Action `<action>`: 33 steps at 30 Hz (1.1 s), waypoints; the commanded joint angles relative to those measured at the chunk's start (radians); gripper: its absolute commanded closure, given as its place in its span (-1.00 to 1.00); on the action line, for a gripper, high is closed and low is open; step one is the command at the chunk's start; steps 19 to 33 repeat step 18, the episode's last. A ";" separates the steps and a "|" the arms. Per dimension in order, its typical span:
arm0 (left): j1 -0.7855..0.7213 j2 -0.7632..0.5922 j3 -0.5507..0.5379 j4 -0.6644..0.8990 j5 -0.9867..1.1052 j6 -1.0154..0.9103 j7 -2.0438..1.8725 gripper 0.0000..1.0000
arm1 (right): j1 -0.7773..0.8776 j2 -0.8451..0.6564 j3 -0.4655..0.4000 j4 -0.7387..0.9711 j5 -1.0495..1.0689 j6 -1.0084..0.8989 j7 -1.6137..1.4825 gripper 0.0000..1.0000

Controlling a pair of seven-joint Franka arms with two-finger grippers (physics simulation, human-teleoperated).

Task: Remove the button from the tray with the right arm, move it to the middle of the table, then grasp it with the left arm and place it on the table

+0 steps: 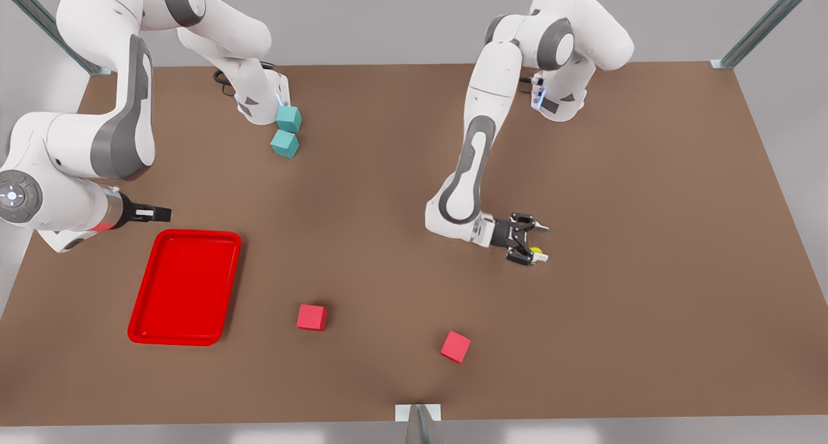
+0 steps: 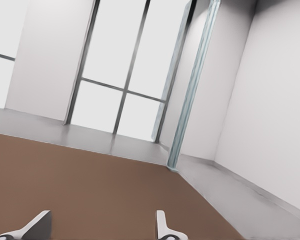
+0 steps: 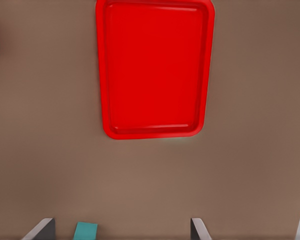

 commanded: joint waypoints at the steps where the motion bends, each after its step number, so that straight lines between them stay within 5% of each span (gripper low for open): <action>1: -0.033 -0.134 0.012 -0.027 -0.142 -0.003 1.403 -1.00 | -0.001 -0.001 0.000 0.000 0.000 0.001 0.001 -1.00; 2: 0.018 -0.262 0.019 -0.014 -0.505 0.150 1.866 -1.00 | 0.000 -0.001 0.000 0.002 0.002 0.001 0.001 -1.00; 3: 0.121 -0.260 0.032 0.140 -0.938 0.050 2.215 -1.00 | 0.002 0.000 0.000 0.002 0.002 0.001 0.003 -1.00; 4: 0.234 -0.262 0.046 0.317 -1.160 -0.188 2.399 -1.00 | 0.002 -0.001 0.000 0.002 0.002 0.002 0.003 -1.00; 5: 0.337 -0.262 0.048 0.492 -1.173 -0.372 2.554 -1.00 | 0.002 -0.001 0.000 0.002 0.002 0.001 0.001 -1.00; 7: 0.456 -0.395 0.019 0.579 -1.089 -0.448 2.596 -1.00 | 0.006 -0.001 0.002 0.002 0.009 0.001 0.006 -1.00; 8: 0.627 -0.518 -0.243 0.536 -0.919 -0.437 2.580 -1.00 | 0.028 -0.001 0.005 0.002 0.005 0.001 0.004 -1.00; 9: 0.706 -0.660 -0.371 0.382 -0.845 -0.357 2.580 -1.00 | 0.032 -0.001 0.006 0.002 0.009 -0.001 0.004 -1.00; 11: 0.728 -0.739 -0.432 0.207 -0.803 -0.221 2.580 -1.00 | 0.049 -0.001 0.006 0.005 0.009 -0.003 -0.002 -1.00; 33: 0.730 -0.760 -0.439 0.164 -0.811 -0.199 2.580 -1.00 | 0.080 -0.003 0.006 0.006 0.029 -0.001 0.001 -1.00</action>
